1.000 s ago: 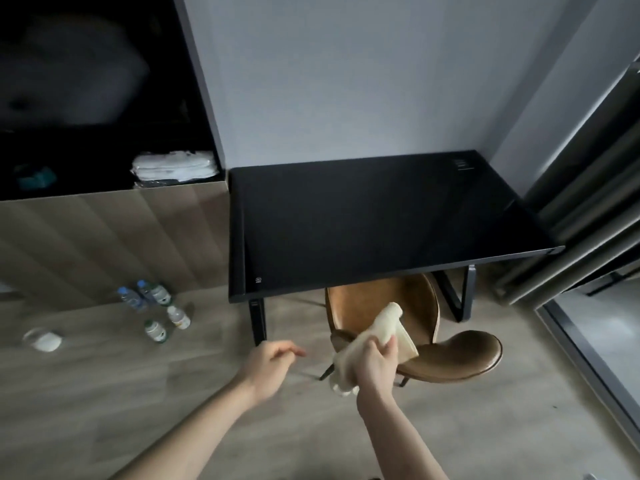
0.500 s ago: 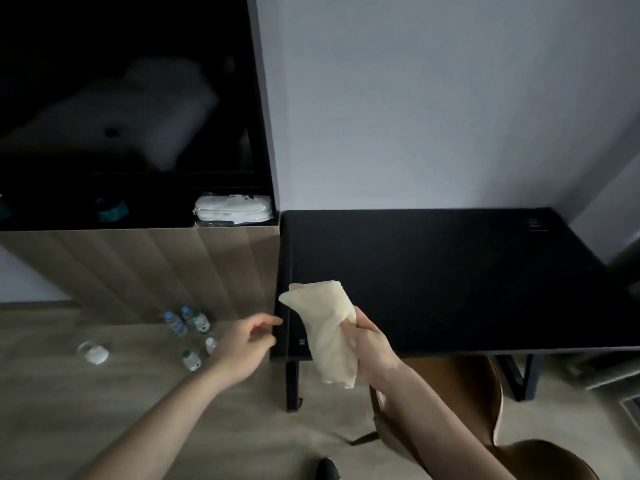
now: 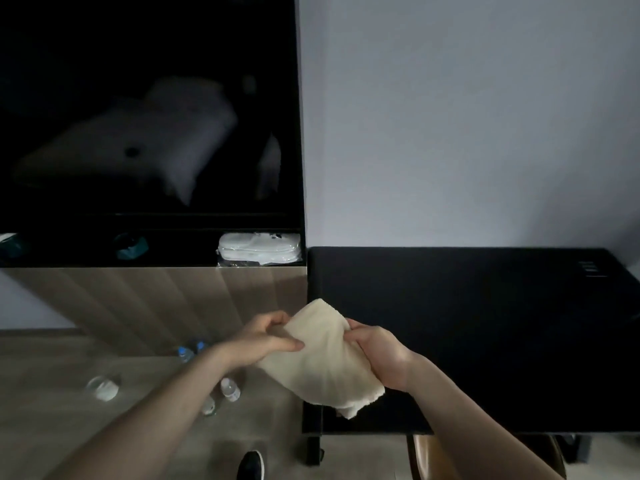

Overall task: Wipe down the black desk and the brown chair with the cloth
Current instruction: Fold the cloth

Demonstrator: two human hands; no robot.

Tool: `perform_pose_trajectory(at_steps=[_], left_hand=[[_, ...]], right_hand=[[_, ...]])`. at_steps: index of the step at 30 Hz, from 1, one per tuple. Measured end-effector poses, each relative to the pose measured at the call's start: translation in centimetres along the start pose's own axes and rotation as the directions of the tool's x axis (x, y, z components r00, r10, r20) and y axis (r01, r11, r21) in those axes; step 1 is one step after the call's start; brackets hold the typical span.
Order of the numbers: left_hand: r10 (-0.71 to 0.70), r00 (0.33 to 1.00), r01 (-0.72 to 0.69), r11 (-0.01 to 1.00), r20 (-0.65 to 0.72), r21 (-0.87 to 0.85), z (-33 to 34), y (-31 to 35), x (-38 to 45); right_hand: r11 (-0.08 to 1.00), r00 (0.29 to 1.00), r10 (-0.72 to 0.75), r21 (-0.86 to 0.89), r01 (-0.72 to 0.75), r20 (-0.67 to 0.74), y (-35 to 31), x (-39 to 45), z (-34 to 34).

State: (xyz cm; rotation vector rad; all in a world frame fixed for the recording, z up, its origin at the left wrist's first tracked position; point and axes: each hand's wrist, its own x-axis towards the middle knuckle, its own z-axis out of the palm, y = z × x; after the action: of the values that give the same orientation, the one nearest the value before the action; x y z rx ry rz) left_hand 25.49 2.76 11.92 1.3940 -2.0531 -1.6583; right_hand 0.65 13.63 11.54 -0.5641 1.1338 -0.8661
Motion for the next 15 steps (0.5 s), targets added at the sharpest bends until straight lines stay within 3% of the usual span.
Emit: perform_pose_trajectory(at_steps=[6,13,15], left_hand=[[-0.037,0.999,0.033,0.982,-0.021,-0.185,-7.4,-4.2,4.6],[-0.21,0.97,0.131,0.878,-0.125,-0.46,-14.8,-7.9,8.1],[-0.259,0.954,0.148,0.845,-0.152,-0.514,-16.5,-9.1,8.9]], right_hand=[[0.999,0.997,0.039,0.016,-0.038,-0.072,-0.7,8.7,3.7],[0.963,0.97,0.043,-0.25,-0.104,-0.238,-0.7,17.5,8.2],[0.973,0.945,0.023,-0.209,-0.095,-0.325,-0.8,20.1,9.5]])
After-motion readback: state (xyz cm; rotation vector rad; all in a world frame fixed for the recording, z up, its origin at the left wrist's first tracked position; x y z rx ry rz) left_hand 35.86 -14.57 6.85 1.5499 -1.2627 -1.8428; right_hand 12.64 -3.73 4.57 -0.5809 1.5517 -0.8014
